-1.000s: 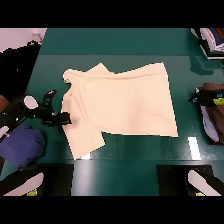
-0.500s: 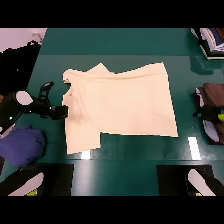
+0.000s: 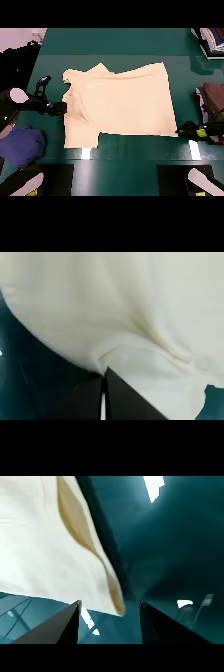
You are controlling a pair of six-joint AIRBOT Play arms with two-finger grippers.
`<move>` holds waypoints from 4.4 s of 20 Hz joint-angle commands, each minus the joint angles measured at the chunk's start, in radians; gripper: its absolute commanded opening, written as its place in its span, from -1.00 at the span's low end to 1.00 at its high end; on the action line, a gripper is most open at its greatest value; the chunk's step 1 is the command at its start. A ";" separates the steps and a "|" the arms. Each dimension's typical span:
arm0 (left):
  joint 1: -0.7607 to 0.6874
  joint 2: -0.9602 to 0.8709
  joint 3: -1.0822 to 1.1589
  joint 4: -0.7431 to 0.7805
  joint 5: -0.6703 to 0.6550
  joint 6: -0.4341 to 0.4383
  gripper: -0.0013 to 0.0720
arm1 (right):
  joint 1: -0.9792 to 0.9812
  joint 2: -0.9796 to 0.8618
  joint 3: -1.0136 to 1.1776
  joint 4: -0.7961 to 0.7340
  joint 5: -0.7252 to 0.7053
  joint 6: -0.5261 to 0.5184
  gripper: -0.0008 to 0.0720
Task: Fold the shirts.
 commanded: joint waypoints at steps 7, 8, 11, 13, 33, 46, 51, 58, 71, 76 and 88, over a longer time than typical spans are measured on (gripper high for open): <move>0.001 0.065 0.039 -0.007 0.005 0.000 -0.90 | 0.194 0.051 0.066 0.011 -0.119 -0.002 -0.93; 0.001 0.097 0.081 -0.006 -0.001 0.000 -0.91 | 0.209 0.093 0.124 0.012 -0.114 -0.002 -0.93; 0.001 0.189 0.280 -0.007 -0.021 0.000 -0.90 | 0.261 0.212 0.388 0.011 -0.122 -0.001 -0.93; 0.001 0.227 0.463 -0.007 -0.044 0.000 -0.90 | 0.280 0.271 0.598 0.010 -0.152 -0.001 -0.92; 0.000 0.054 1.043 -0.048 -0.164 0.002 -0.90 | -0.010 -0.010 1.384 0.046 0.214 0.102 -0.93; -0.002 -0.645 0.908 -0.064 0.113 0.054 -0.90 | 0.279 -0.615 1.265 -0.131 0.002 0.107 -0.93; 0.001 -0.644 0.989 -0.058 0.066 0.105 -0.90 | 0.278 -0.657 1.394 -0.133 0.033 0.085 -0.93; -0.003 -0.637 0.794 0.008 -0.202 0.090 -0.91 | 0.295 -0.542 1.067 -0.261 0.069 0.079 -0.93; 0.000 -0.482 0.553 0.064 -0.320 0.056 0.66 | 0.248 -0.295 0.825 -0.252 0.087 0.080 0.09; 0.000 -0.149 0.105 -0.013 -0.283 0.036 0.66 | 0.187 -0.089 0.692 -0.251 0.058 0.080 0.09; 0.000 0.125 -0.437 -0.362 -0.047 0.069 0.65 | 0.187 0.097 0.517 -0.251 -0.018 0.080 0.09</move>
